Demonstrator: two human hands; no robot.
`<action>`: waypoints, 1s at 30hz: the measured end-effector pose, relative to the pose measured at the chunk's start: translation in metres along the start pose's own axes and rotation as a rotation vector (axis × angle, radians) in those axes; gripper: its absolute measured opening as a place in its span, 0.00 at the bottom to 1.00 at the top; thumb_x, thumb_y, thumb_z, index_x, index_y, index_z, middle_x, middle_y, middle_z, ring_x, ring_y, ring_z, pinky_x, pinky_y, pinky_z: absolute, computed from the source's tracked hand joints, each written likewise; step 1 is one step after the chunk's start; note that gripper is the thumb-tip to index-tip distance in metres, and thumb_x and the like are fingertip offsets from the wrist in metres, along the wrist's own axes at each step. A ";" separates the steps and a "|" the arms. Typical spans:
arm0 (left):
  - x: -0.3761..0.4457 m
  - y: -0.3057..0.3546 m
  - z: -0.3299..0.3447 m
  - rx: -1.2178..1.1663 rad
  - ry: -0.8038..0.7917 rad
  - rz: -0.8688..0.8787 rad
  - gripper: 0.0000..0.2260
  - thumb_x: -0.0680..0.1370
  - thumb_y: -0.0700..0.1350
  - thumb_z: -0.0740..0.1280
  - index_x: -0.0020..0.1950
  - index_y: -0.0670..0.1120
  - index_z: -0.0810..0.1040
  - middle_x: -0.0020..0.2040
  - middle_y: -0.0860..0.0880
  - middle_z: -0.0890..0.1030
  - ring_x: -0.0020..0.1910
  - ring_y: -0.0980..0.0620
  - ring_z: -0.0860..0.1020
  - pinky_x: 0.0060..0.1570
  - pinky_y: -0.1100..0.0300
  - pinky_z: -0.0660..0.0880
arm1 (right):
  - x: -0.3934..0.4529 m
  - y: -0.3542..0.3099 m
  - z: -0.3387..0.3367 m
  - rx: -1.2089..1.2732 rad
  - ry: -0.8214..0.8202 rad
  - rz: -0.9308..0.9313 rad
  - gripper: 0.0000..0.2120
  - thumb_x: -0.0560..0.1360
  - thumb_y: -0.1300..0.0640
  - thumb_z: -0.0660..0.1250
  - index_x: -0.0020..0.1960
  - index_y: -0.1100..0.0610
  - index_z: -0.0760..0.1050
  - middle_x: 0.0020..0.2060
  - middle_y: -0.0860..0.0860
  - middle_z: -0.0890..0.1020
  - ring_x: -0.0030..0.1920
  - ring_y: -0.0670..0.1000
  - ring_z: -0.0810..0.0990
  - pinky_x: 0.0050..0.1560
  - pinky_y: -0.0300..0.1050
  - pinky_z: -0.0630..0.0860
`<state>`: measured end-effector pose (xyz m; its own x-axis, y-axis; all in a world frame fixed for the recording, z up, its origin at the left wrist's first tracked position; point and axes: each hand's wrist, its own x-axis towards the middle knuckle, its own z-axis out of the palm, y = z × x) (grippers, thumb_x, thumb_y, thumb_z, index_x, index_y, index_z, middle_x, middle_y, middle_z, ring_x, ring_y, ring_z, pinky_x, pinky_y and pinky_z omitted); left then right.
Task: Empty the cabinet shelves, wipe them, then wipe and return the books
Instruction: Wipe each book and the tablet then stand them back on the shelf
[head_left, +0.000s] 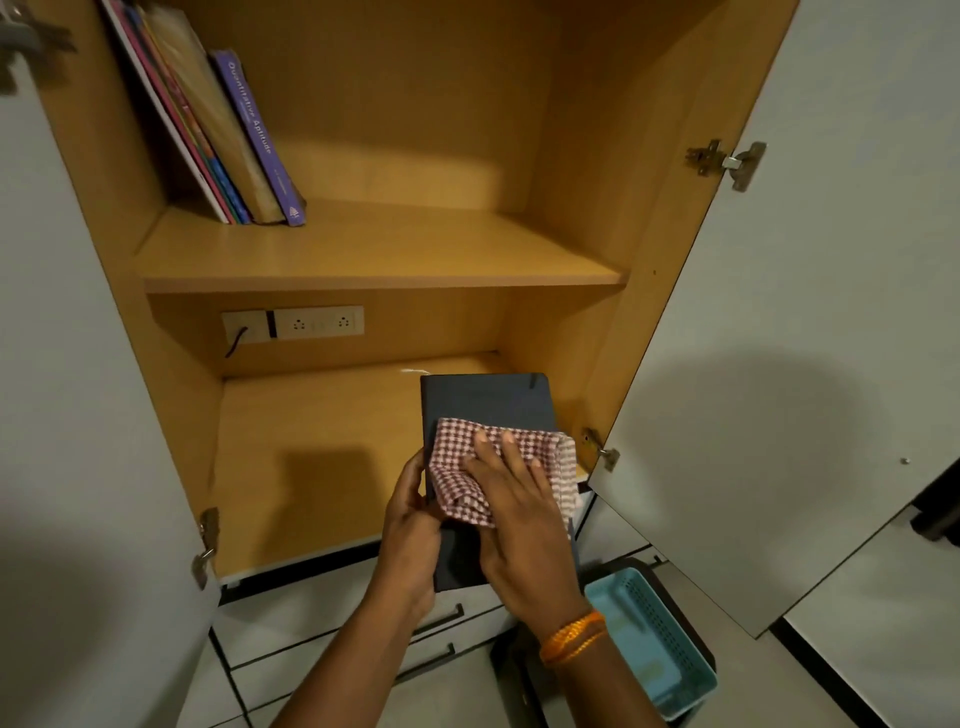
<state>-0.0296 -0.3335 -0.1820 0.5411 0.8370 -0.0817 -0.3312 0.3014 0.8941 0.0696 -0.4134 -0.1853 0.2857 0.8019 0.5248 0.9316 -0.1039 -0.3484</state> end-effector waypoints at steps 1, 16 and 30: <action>0.002 0.002 -0.002 -0.011 -0.019 -0.008 0.22 0.75 0.45 0.73 0.68 0.56 0.77 0.61 0.53 0.84 0.60 0.48 0.82 0.62 0.43 0.77 | -0.003 0.006 0.000 -0.001 0.039 0.048 0.33 0.71 0.61 0.60 0.76 0.49 0.65 0.79 0.41 0.57 0.81 0.44 0.47 0.80 0.56 0.49; 0.003 -0.003 0.005 -0.022 -0.027 0.055 0.14 0.84 0.46 0.62 0.68 0.57 0.77 0.63 0.53 0.83 0.62 0.53 0.81 0.58 0.54 0.79 | 0.033 0.004 -0.023 -0.113 -0.013 -0.043 0.33 0.74 0.60 0.60 0.79 0.50 0.61 0.81 0.46 0.56 0.81 0.48 0.44 0.79 0.54 0.41; 0.000 0.002 0.005 0.016 0.105 -0.079 0.47 0.61 0.85 0.55 0.77 0.65 0.64 0.80 0.54 0.64 0.76 0.43 0.65 0.73 0.36 0.65 | 0.003 0.010 -0.018 -0.054 0.089 0.261 0.34 0.72 0.71 0.66 0.76 0.51 0.67 0.78 0.48 0.64 0.78 0.46 0.50 0.77 0.61 0.59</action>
<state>-0.0264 -0.3348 -0.1787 0.4803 0.8547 -0.1968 -0.2778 0.3611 0.8902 0.0841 -0.4225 -0.1734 0.5337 0.6893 0.4899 0.8339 -0.3329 -0.4401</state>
